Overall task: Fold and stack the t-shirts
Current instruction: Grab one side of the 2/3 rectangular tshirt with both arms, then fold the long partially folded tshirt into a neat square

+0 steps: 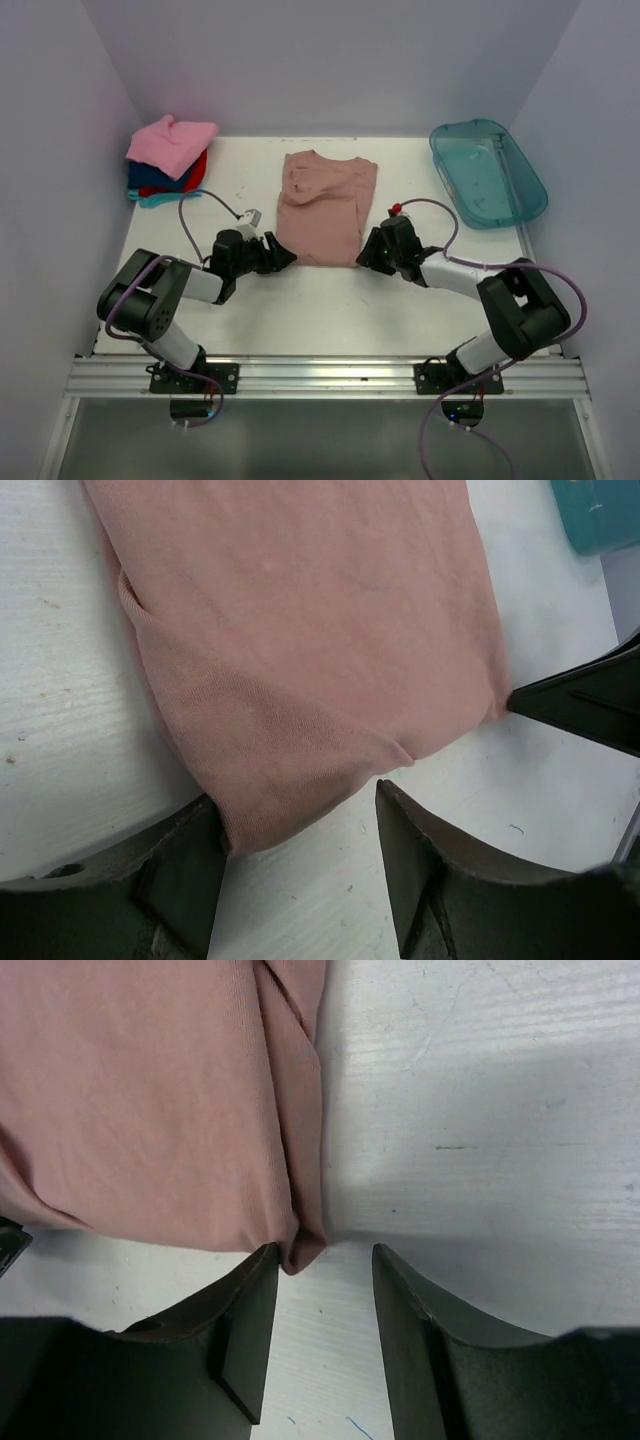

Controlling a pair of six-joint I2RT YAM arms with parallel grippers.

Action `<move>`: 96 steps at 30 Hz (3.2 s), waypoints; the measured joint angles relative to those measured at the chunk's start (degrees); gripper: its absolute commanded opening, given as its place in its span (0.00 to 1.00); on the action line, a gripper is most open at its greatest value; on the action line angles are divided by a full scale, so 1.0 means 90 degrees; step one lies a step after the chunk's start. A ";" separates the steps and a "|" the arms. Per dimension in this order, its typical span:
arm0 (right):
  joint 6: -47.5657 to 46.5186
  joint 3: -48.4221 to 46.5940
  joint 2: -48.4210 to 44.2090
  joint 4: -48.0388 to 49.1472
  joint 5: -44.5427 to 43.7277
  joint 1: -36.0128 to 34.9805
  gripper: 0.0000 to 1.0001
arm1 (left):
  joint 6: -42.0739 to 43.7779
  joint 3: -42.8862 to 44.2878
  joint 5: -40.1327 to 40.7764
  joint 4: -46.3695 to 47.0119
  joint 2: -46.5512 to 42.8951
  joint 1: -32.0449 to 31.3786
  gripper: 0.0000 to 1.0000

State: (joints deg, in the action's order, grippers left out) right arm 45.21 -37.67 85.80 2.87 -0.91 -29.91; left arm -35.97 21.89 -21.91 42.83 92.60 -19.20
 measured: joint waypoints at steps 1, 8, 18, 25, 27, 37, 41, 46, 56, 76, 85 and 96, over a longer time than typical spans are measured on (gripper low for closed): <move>-0.0007 -0.0053 0.0097 0.0005 0.0010 0.0000 0.45 | 0.0000 0.0005 -0.0005 0.0005 0.0010 0.0000 0.63; 0.0027 -0.0517 0.0862 0.0418 0.0185 0.0000 0.40 | -0.0005 0.0012 -0.0049 0.0068 0.0068 0.0000 0.63; 0.0068 -0.0486 0.0925 0.0515 0.0226 0.0005 0.00 | -0.0032 0.0015 -0.0085 0.0223 0.0194 0.0002 0.46; 0.0061 -0.0444 0.0828 0.0321 0.0022 0.0002 0.00 | -0.0112 0.0032 -0.0126 0.0216 0.0447 0.0002 0.00; 0.0051 -0.0415 0.0702 0.0197 -0.0070 0.0005 0.00 | -0.0119 0.0041 -0.0175 0.0245 0.0483 0.0000 0.00; -0.0056 -0.0384 0.0299 -0.0466 -0.0614 0.0002 0.00 | -0.0143 0.0058 -0.0257 0.0066 0.0401 -0.0019 0.00; -0.0104 -0.0381 0.0075 -0.0789 -0.0763 0.0005 0.00 | -0.0063 0.0034 -0.0209 -0.0651 -0.0036 -0.0058 0.00; -0.0138 -0.0313 -0.0177 -0.0969 -0.0763 -0.0002 0.00 | 0.0012 -0.0219 -0.0141 -0.1868 -0.1122 -0.0095 0.00; -0.0151 0.0151 -0.1246 -0.1202 -0.0044 -0.0024 0.00 | 0.0024 -0.0282 -0.0073 -0.4223 -0.4002 -0.0126 0.00; 0.0170 0.0668 -0.4736 -0.3524 0.0488 -0.0816 0.00 | -0.1003 -0.0245 0.0087 -0.7587 -0.7019 -0.0942 0.00; 0.0180 0.0386 -0.4255 -0.3555 0.0260 -0.0816 0.00 | -0.1022 0.0561 0.0568 -0.7628 -0.6652 -0.0969 0.00; -0.0464 -0.1450 -0.2093 -0.3339 -0.1163 -0.0469 0.00 | -0.0182 0.2327 0.1532 -0.6297 -0.3286 -0.0894 0.00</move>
State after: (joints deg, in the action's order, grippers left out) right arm 41.04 -50.72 66.96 -27.18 -11.38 -34.13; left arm -37.60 42.83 -8.12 -13.85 63.02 -27.24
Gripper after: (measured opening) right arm 0.022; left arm 0.039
